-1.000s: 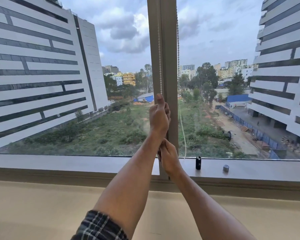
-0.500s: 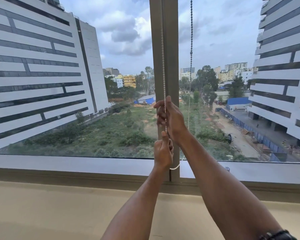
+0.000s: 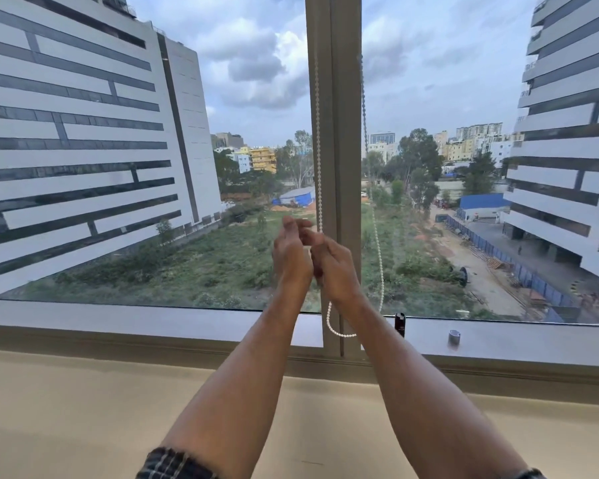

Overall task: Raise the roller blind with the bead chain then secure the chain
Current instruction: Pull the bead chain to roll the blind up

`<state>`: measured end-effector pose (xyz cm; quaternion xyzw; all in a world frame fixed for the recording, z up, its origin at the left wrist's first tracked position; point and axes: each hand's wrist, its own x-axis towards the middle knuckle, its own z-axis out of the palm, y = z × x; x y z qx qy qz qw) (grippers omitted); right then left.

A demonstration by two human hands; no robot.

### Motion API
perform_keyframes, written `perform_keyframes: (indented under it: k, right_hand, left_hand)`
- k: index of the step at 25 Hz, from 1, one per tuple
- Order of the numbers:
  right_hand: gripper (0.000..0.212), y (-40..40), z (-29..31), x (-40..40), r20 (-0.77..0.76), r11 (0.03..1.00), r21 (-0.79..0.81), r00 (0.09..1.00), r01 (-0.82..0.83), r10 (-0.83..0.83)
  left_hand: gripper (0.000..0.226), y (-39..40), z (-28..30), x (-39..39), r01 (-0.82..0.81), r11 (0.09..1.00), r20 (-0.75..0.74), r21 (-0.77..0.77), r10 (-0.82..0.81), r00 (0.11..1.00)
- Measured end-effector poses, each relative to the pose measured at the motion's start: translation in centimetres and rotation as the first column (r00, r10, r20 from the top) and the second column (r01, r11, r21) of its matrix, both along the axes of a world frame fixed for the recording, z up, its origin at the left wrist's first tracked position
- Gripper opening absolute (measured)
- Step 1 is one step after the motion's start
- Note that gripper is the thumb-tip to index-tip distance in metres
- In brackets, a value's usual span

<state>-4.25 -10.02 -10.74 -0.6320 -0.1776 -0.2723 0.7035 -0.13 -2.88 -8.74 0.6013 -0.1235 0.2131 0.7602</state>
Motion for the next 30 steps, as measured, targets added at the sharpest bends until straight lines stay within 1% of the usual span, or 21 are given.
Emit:
perform_keyframes:
  k: [2,3,5,7,8,9,10,11,13,14,15,16,17,19,20,22,24,26,28,30]
  right_hand:
    - [0.050,0.3,-3.1,0.3,-0.060,0.997,-0.074,0.998,0.002,-0.006]
    - [0.049,0.2,-4.3,0.4,-0.093,0.993,-0.116,0.995,0.020,-0.031]
    - [0.037,-0.7,-5.7,0.8,-0.136,0.989,-0.149,0.990,0.020,-0.040]
    - [0.026,-2.0,-5.8,0.7,-0.160,0.985,-0.175,0.987,-0.012,-0.016]
    - [0.019,-2.8,-5.5,0.5,-0.146,0.985,-0.166,0.989,-0.039,0.014]
    - [0.017,-3.6,-5.0,0.3,-0.114,0.988,-0.151,0.993,-0.043,0.026]
    - [0.022,-4.4,-4.3,0.1,-0.080,0.993,-0.117,0.997,-0.019,0.009]
    - [0.025,-5.1,-3.4,0.1,-0.053,0.996,-0.078,0.998,0.039,-0.043]
    - [0.025,-5.8,-1.1,0.2,0.000,0.986,0.061,0.988,0.153,-0.154]
    - [0.027,-5.8,0.3,0.2,0.017,0.975,0.139,0.984,0.175,-0.179]
    - [0.031,-5.7,1.8,0.2,0.021,0.966,0.200,0.985,0.166,-0.173]
    - [0.036,-5.5,3.1,0.2,0.021,0.964,0.236,0.991,0.125,-0.134]
    - [0.040,-5.0,4.2,0.3,0.013,0.969,0.239,0.997,0.065,-0.070]
    - [0.047,-3.7,5.5,0.2,-0.012,0.984,0.164,0.998,-0.065,0.068]
    - [0.048,-3.1,5.7,0.2,-0.028,0.988,0.118,0.994,-0.097,0.101]
    - [0.047,-1.9,5.4,0.2,-0.043,0.992,0.086,0.995,-0.090,0.094]
    - [0.047,-1.4,4.8,0.2,-0.017,0.992,0.104,0.997,-0.068,0.070]
    - [0.046,-1.3,4.3,0.4,0.006,0.994,0.092,0.998,-0.058,0.058]
    - [0.045,-1.1,3.3,0.6,0.006,0.998,0.058,1.000,-0.018,0.018]
    - [0.042,-0.8,1.2,0.8,-0.020,0.999,0.046,1.000,0.002,-0.001]
  left_hand:
    - [0.061,-1.4,3.4,-0.8,0.166,0.986,0.062,-0.010,-0.166,0.984]
    - [0.062,-2.1,4.5,-1.2,0.223,0.974,0.070,0.029,-0.225,0.972]
    - [0.062,-3.3,5.1,-1.5,0.227,0.968,0.074,0.104,-0.235,0.969]
    - [0.068,-3.9,4.6,-1.2,0.189,0.976,0.113,0.113,-0.201,0.973]
    - [0.070,-4.0,4.3,-1.1,0.188,0.976,0.128,0.107,-0.201,0.971]
    - [0.071,-4.1,4.3,-1.1,0.191,0.976,0.136,0.103,-0.204,0.969]
    - [0.072,-4.1,4.1,-1.0,0.179,0.978,0.138,0.104,-0.193,0.971]
    - [0.073,-4.2,3.9,-1.2,0.170,0.979,0.138,0.111,-0.184,0.973]
    - [0.075,-4.6,2.4,-1.3,0.161,0.978,0.125,0.133,-0.178,0.976]
    - [0.076,-4.7,1.0,-1.3,0.173,0.975,0.111,0.139,-0.189,0.976]
    - [0.075,-4.8,-0.7,-1.4,0.192,0.971,0.097,0.141,-0.207,0.974]
    - [0.074,-4.8,-2.5,-1.5,0.218,0.965,0.082,0.145,-0.231,0.970]
    - [0.071,-4.7,-4.0,-1.8,0.244,0.958,0.058,0.150,-0.255,0.965]
    - [0.067,-4.5,-6.0,-2.5,0.288,0.949,0.004,0.127,-0.290,0.957]
    - [0.066,-4.5,-6.5,-2.6,0.304,0.946,-0.009,0.109,-0.305,0.952]
    - [0.062,-4.2,-6.9,-3.0,0.317,0.943,-0.036,0.102,-0.315,0.948]
    - [0.060,-3.4,-7.7,-2.7,0.287,0.942,-0.025,0.173,-0.287,0.958]
    - [0.050,-2.0,-9.2,-1.7,0.171,0.952,0.039,0.253,-0.186,0.982]
    - [0.044,-0.6,-9.3,-1.0,0.083,0.977,0.057,0.199,-0.096,0.994]
    - [0.042,-0.1,-7.3,-0.7,0.027,0.996,0.055,0.090,-0.032,0.998]
